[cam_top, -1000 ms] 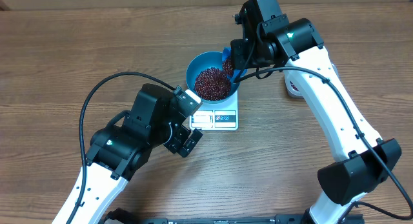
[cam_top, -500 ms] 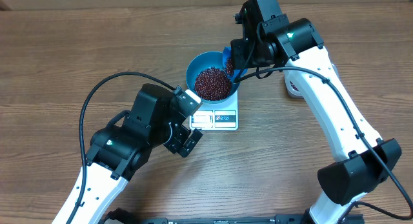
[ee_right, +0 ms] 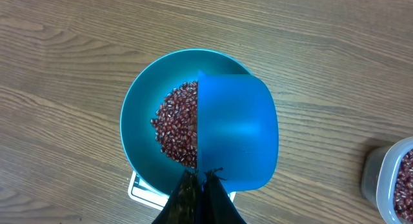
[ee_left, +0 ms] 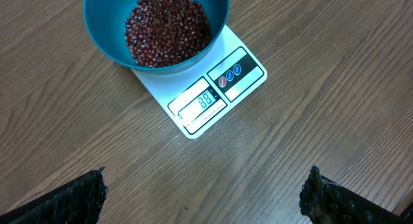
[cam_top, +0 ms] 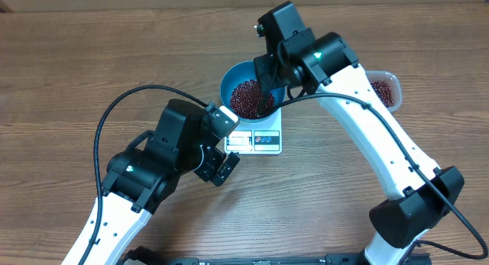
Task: Scoop item into bowl and weigh 150g on scale
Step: 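Hold the blue scoop tipped over the teal bowl to empty beans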
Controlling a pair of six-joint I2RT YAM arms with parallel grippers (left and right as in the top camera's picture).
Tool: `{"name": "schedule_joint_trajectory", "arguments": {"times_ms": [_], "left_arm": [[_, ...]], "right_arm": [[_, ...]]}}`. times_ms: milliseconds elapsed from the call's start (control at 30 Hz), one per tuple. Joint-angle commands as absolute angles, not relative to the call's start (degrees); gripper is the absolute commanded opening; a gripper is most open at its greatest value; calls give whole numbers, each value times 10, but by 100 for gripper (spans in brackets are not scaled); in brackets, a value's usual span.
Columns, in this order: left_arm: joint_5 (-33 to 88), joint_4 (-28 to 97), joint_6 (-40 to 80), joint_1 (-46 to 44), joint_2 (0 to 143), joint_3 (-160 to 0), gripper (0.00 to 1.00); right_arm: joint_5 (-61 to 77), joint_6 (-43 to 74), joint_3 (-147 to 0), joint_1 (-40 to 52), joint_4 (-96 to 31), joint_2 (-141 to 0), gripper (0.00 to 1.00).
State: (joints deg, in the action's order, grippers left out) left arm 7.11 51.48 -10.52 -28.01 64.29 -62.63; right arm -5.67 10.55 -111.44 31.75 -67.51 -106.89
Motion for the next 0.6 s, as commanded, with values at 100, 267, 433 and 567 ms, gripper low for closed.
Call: {"name": "schedule_joint_trajectory", "arguments": {"times_ms": [100,267,433,567], "left_arm": [[79,514,-112,-277,645,-635,99],[80,514,-112,-277,645,-635,100],[79,514,-112,-277,645,-635,99],[79,514,-112,-277,645,-635,100]], "right_arm": [[-95,109,-1126,323,-671,-1058,4],[-113,108,-1126,324,-671,-1058,4],[-120,98,-1126,329,-671,-1058,4],[-120,98,-1126,329,-671,-1058,4]]}}
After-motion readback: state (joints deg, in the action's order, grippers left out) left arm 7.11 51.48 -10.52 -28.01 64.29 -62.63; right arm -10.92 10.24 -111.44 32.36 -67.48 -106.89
